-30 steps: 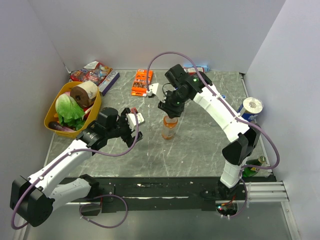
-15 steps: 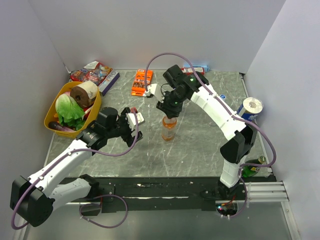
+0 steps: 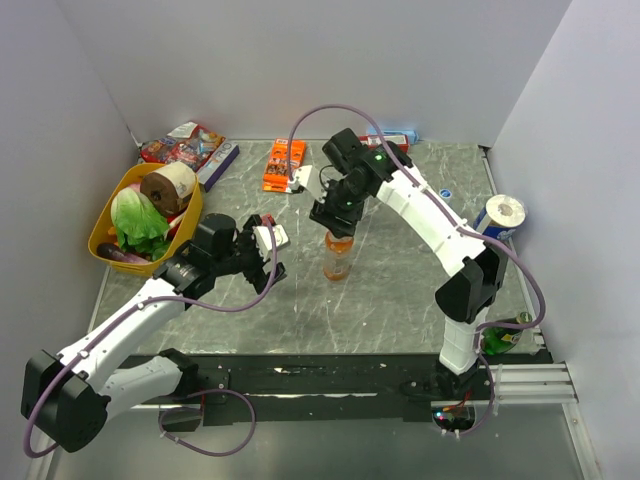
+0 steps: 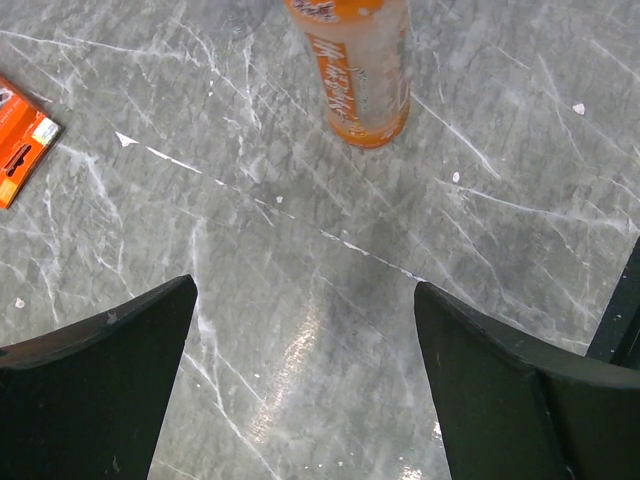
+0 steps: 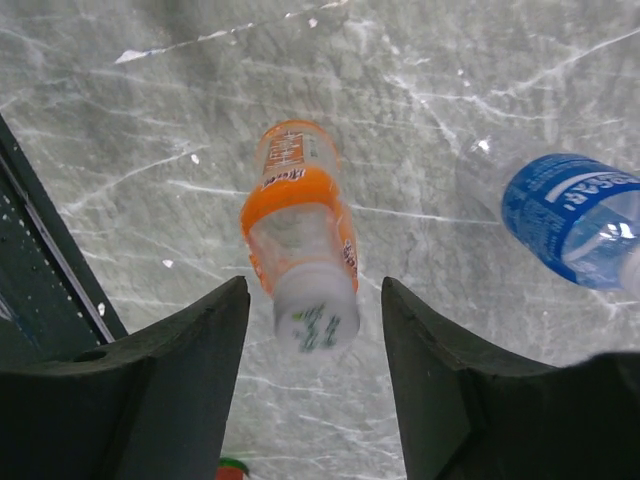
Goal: Screw on the bottle caps
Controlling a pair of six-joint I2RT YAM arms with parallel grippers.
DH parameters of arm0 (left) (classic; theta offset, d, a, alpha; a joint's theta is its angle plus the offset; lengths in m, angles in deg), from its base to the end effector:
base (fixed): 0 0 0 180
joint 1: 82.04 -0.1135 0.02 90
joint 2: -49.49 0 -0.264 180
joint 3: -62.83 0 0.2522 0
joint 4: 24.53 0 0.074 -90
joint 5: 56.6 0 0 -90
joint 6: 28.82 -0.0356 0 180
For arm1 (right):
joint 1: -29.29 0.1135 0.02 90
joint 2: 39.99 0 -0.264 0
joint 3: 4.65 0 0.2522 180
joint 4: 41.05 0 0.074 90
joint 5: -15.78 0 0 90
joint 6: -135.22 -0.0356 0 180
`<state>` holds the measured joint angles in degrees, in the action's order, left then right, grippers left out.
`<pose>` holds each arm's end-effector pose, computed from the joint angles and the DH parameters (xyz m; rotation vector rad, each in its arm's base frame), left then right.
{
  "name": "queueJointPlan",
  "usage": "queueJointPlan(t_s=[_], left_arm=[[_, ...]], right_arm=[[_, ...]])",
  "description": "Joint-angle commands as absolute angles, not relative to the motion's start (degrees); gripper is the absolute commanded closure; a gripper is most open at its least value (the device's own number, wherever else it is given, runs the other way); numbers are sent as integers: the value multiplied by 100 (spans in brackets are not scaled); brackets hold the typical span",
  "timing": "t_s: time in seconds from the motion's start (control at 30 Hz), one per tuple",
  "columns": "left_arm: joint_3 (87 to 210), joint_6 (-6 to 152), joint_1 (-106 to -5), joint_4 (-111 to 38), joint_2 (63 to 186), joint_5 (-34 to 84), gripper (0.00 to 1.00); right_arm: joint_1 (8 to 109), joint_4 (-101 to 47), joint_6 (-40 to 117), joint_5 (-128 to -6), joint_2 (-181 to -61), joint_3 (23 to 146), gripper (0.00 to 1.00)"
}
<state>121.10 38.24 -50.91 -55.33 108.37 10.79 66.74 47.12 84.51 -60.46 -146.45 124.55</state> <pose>0.1872 -0.1290 0.2811 1.1638 1.7627 -0.5027 0.2906 0.2333 0.3654 -1.7270 2.0673 0.3155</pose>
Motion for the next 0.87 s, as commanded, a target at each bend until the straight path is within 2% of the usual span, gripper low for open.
queueJointPlan(t_s=[0.0,0.07,0.37,0.53,0.67,0.83], left_arm=[[12177,3868,-5110,-5376,10821,879,4],[12159,3877,-5119,-5385,10812,879,4],[12414,4140,-5154,-5385,10882,1071,4],[12432,5332,-5356,-4772,10830,1915,4],[12440,6073,-5593,-4261,10987,2636,4],[12598,6733,-5690,-4067,11303,3952,4]], right_arm=[[6655,4662,8434,-6086,-14731,12872,26],[6664,4636,8425,-6156,-14731,12960,1],[6655,4471,7987,-5532,-14231,13673,1],[6664,2354,6222,-7147,-13081,12366,1],[6664,2123,5990,-8281,-12815,11933,1],[6568,1946,6342,-8713,-12455,11379,0]])
